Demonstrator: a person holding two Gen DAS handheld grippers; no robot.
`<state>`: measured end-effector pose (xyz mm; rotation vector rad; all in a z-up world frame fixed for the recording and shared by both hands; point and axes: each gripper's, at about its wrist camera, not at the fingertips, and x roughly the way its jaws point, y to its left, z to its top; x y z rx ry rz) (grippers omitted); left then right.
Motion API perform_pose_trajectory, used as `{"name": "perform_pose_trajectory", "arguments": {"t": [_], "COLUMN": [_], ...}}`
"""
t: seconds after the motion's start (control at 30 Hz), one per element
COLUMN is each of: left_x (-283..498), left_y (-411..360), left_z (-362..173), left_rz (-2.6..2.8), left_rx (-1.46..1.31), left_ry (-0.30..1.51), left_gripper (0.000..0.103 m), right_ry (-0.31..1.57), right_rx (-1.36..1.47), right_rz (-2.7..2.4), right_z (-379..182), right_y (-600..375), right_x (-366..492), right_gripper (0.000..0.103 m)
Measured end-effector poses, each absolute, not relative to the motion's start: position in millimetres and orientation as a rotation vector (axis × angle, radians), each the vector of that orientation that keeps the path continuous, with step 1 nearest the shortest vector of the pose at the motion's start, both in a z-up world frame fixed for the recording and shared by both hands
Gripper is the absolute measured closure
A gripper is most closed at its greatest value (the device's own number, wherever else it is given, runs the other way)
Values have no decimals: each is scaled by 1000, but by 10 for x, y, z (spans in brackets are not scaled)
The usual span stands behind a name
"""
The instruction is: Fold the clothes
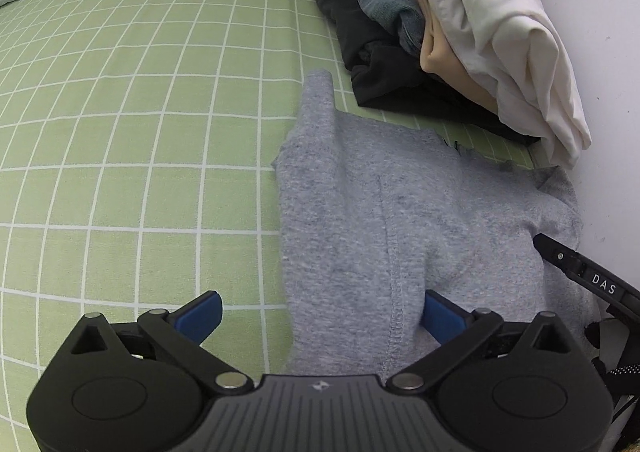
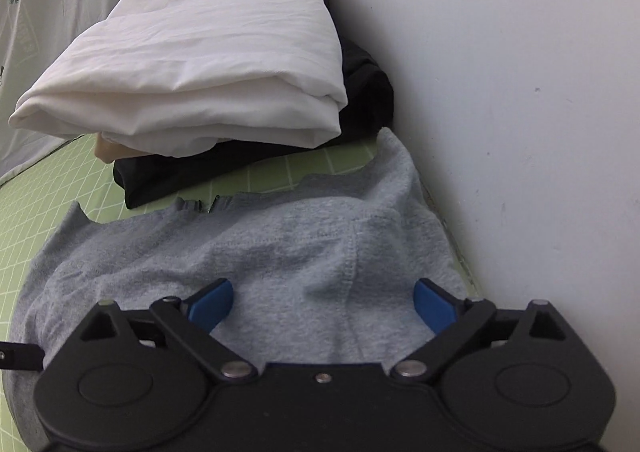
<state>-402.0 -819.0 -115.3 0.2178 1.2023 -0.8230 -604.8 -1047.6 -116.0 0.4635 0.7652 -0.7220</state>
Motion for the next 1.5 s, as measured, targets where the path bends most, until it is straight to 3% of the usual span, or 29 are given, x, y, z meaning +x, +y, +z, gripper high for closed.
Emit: {"name": "perform_pose_trajectory", "arguments": {"t": [0.63, 1.5], "left_x": [-4718, -5145], "left_y": [-7735, -6165], "left_z": [-381, -218], "left_rz": [-984, -1179], "left_rx": [308, 463], "left_ry": [815, 726], "left_gripper": [0, 0], "right_ry": [746, 688], "right_rx": [287, 323], "right_rz": [-750, -966], "right_z": [-512, -244], "right_y": [-9309, -7275], "right_x": [-6487, -7023], "right_gripper": [1, 1]}}
